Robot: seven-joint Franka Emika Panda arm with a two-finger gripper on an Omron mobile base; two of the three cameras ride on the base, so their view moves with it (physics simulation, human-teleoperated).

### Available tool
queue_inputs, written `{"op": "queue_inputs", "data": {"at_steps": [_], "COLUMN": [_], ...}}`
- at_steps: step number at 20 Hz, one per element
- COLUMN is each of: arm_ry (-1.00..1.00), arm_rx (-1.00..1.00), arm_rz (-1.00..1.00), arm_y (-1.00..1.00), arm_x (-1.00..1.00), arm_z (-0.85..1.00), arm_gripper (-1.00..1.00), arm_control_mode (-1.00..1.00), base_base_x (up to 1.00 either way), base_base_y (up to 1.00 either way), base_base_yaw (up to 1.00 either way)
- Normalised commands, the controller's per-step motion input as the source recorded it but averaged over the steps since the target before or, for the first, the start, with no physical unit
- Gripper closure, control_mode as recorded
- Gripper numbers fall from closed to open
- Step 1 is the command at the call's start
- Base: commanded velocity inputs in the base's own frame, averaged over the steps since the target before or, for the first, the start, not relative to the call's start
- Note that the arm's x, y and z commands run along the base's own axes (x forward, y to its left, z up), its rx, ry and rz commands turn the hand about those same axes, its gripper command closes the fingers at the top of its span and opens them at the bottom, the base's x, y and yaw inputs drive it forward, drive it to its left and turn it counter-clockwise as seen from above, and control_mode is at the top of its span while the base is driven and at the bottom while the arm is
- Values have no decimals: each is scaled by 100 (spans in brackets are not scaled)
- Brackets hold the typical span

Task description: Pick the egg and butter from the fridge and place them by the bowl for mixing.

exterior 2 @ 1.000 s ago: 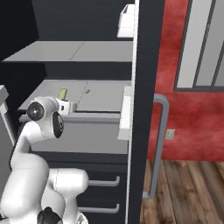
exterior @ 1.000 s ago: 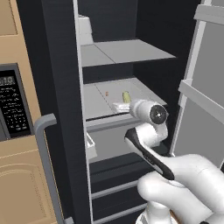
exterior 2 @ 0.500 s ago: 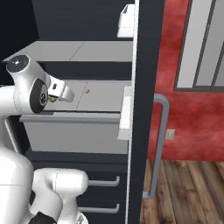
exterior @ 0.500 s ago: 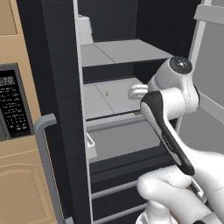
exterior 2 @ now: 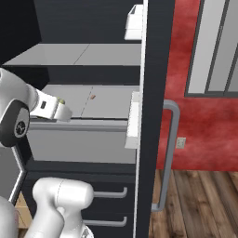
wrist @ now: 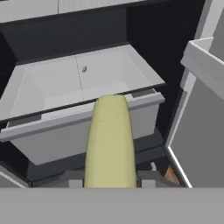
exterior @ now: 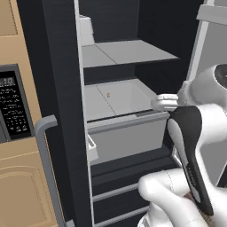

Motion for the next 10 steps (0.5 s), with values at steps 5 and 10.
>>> {"op": "queue_inputs", "data": {"at_steps": [5,10], "arm_ry": [-25,0], "arm_rx": [0,0], "arm_rz": [3,0], "arm_y": [0,0], "arm_x": [-60,0], "arm_z": [13,0], "arm_gripper": [100,100], "arm_control_mode": [-100,100], "base_base_x": [0,-75], "base_base_y": [0,0], "base_base_yaw": [0,7]}}
